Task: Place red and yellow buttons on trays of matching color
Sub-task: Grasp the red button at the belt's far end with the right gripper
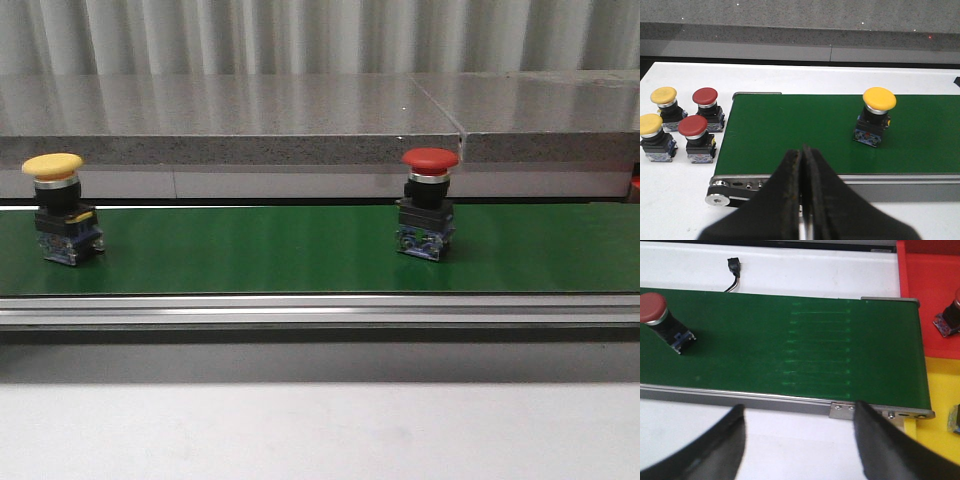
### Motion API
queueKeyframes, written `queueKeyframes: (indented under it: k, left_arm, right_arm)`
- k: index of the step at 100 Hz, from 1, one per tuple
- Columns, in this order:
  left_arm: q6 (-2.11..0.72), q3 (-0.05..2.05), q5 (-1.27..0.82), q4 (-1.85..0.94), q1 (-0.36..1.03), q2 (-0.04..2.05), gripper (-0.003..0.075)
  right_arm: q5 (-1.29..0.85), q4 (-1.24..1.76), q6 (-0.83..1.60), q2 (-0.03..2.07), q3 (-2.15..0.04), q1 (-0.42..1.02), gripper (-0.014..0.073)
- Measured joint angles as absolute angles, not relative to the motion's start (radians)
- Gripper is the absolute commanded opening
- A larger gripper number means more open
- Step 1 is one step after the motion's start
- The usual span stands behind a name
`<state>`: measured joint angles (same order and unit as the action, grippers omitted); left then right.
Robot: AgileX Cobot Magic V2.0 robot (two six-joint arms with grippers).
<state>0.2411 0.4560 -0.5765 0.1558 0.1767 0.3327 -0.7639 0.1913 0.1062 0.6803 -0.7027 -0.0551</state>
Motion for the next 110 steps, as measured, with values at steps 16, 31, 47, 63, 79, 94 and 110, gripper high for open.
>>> queueKeyframes:
  k: [16, 31, 47, 63, 79, 94, 110]
  left_arm:
    - [0.241, 0.456, -0.576, 0.156, 0.177, 0.333, -0.0020]
    - [0.241, 0.456, -0.576, 0.156, 0.177, 0.333, -0.0020]
    - [0.241, 0.456, -0.576, 0.156, 0.177, 0.333, -0.0020]
    - [0.241, 0.456, -0.576, 0.156, 0.177, 0.333, -0.0020]
    - [0.241, 0.456, -0.576, 0.156, 0.177, 0.333, -0.0020]
    - [0.241, 0.456, -0.576, 0.156, 0.177, 0.333, -0.0020]
    - [0.241, 0.456, -0.576, 0.156, 0.177, 0.333, -0.0020]
  right_arm:
    - [-0.764, 0.205, 0.113, 0.685, -0.703, -0.055, 0.0584]
    - [-0.774, 0.249, 0.171, 0.740, -0.707, -0.055, 0.0584]
    - [-0.786, 0.346, 0.282, 0.832, -0.740, -0.055, 0.0584]
    - [-0.788, 0.405, 0.347, 0.949, -0.783, -0.055, 0.0584]
    - [-0.788, 0.434, 0.370, 1.055, -0.813, -0.053, 0.0584]
    - [-0.770, 0.441, 0.379, 1.135, -0.834, -0.014, 0.0584]
    - [-0.691, 0.449, 0.398, 1.207, -0.853, 0.064, 0.0584]
